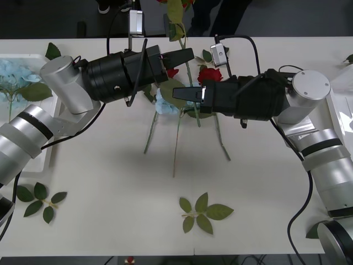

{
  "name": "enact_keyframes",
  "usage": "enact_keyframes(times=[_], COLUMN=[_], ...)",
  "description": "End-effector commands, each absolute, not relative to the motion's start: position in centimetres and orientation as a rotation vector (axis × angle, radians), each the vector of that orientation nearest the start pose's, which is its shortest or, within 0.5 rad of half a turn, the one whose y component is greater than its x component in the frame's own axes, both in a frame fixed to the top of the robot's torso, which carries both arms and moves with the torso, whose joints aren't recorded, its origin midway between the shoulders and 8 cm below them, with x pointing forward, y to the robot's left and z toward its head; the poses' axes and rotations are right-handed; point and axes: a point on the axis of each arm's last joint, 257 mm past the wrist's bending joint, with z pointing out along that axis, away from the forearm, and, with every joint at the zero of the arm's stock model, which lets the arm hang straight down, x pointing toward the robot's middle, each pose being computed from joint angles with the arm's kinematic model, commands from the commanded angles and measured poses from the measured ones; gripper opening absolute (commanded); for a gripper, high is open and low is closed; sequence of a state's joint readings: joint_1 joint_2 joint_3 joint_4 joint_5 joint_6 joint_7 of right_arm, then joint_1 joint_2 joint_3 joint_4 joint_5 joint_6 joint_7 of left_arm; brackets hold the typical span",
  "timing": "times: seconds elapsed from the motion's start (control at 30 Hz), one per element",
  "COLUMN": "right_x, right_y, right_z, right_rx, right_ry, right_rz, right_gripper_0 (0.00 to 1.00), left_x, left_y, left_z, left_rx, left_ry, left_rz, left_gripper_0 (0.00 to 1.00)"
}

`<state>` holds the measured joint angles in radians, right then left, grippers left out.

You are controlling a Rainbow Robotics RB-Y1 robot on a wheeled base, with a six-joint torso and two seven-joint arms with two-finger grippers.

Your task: Place the red flowers into the right box and the blue flowers into the left box. If a person shows an open palm, hand one flower to the person first, then continue sorting.

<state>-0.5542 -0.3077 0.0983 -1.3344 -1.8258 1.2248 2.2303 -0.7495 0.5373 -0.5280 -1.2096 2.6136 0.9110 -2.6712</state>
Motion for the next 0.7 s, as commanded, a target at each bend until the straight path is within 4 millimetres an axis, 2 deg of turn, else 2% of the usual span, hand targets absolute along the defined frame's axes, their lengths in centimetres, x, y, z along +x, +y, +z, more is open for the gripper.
enact_keyframes(times=[0.03,0.07,0.13,0.17,0.37,0.5,0.6,0.63,0.67,0.7], right_x=[46.2,46.2,46.2,46.3,46.3,47.3,48.3,48.6,49.3,49.5], right_y=[2.1,2.1,2.1,2.0,1.6,-0.2,-3.1,-4.3,-6.6,-7.4], right_z=[-6.8,-6.7,-6.7,-6.6,-6.6,-6.8,-6.6,-6.6,-6.7,-6.8], right_rx=[-0.727,-0.725,-0.728,-0.724,-0.722,-0.707,-0.694,-0.685,-0.665,-0.661], right_ry=[1.635,1.633,1.632,1.631,1.632,1.646,1.662,1.671,1.705,1.723], right_rz=[1.535,1.537,1.533,1.534,1.537,1.487,1.430,1.407,1.366,1.350], right_gripper_0=[0.00,0.00,0.00,0.00,0.00,0.00,0.00,0.00,0.00,0.00], left_x=[48.9,48.9,48.9,48.9,48.6,48.4,48.3,48.4,48.4,48.3], left_y=[-2.4,-2.4,-2.4,-2.3,-2.4,-2.4,-2.4,-2.3,-2.3,-2.3], left_z=[-1.3,-1.4,-1.4,-1.6,-1.4,-1.5,-1.4,-1.6,-1.6,-1.6], left_rx=[0.650,0.649,0.646,0.646,0.652,0.657,0.660,0.659,0.656,0.658], left_ry=[1.369,1.369,1.370,1.373,1.366,1.364,1.362,1.365,1.365,1.364], left_rz=[-1.574,-1.576,-1.578,-1.577,-1.588,-1.593,-1.597,-1.594,-1.597,-1.598], left_gripper_0=[0.01,0.18,0.78,1.00,1.00,1.00,1.00,1.00,1.00,1.00])
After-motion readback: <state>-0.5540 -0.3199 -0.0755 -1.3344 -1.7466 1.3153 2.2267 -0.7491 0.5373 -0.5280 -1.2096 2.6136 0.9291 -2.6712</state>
